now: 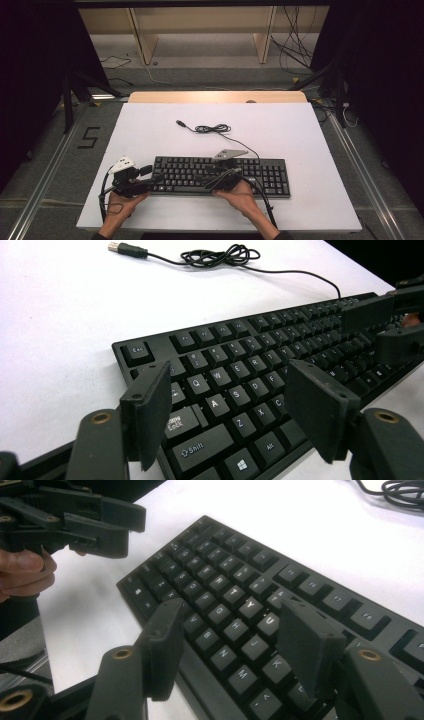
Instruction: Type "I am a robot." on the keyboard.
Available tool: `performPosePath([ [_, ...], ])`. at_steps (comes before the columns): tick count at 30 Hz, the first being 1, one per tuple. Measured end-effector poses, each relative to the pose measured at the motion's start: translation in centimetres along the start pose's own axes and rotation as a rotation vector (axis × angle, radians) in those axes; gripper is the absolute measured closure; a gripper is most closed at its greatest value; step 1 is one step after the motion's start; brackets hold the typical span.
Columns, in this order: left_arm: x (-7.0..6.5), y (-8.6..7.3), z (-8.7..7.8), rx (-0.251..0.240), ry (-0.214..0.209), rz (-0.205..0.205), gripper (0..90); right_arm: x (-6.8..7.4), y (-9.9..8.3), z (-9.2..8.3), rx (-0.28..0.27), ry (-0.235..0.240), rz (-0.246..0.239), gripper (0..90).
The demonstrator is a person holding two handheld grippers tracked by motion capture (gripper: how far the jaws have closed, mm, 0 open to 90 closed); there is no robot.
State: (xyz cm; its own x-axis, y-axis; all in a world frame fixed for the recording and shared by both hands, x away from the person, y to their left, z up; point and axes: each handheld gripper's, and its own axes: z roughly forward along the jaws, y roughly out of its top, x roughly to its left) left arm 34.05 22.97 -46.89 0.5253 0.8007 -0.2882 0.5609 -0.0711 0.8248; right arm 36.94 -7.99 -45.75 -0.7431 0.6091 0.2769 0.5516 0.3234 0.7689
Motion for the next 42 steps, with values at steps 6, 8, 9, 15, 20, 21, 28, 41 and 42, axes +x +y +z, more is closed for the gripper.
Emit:
performPosePath([
  [6,0.0,0.0,0.1,-0.007,-0.005,-0.001,33.5,0.4,-0.3,0.1,0.01,0.012,-0.002,45.0],
  [8,0.0,0.0,0.1,-0.008,-0.005,-0.002,32.9,0.5,-0.4,0.1,0.015,0.01,-0.009,45.1],
  [9,-0.1,0.0,0.2,-0.01,-0.006,-0.006,32.6,0.6,-0.4,0.1,0.014,0.011,-0.01,45.3],
  [15,-0.2,0.0,0.3,-0.023,-0.023,-0.003,31.6,1.1,-0.8,0.1,0.027,0.016,-0.031,53.1],
  [20,-0.3,0.0,0.3,-0.028,-0.03,0.001,31.5,1.3,-1.1,0.0,0.032,0.023,-0.053,66.8],
  [21,-0.3,0.0,0.3,-0.028,-0.03,0.001,31.4,1.4,-1.1,0.0,0.036,0.024,-0.054,69.3],
  [28,-0.4,0.0,0.4,-0.027,-0.042,0.006,31.2,1.5,-1.7,0.2,0.056,0.017,-0.068,82.7],
  [41,-0.5,0.0,0.5,-0.028,-0.053,0.015,31.2,1.6,-2.3,0.7,0.096,-0.004,-0.082,89.9],
  [42,-0.5,0.0,0.5,-0.028,-0.053,0.016,31.2,1.6,-2.4,0.7,0.099,-0.007,-0.082,90.0],
])
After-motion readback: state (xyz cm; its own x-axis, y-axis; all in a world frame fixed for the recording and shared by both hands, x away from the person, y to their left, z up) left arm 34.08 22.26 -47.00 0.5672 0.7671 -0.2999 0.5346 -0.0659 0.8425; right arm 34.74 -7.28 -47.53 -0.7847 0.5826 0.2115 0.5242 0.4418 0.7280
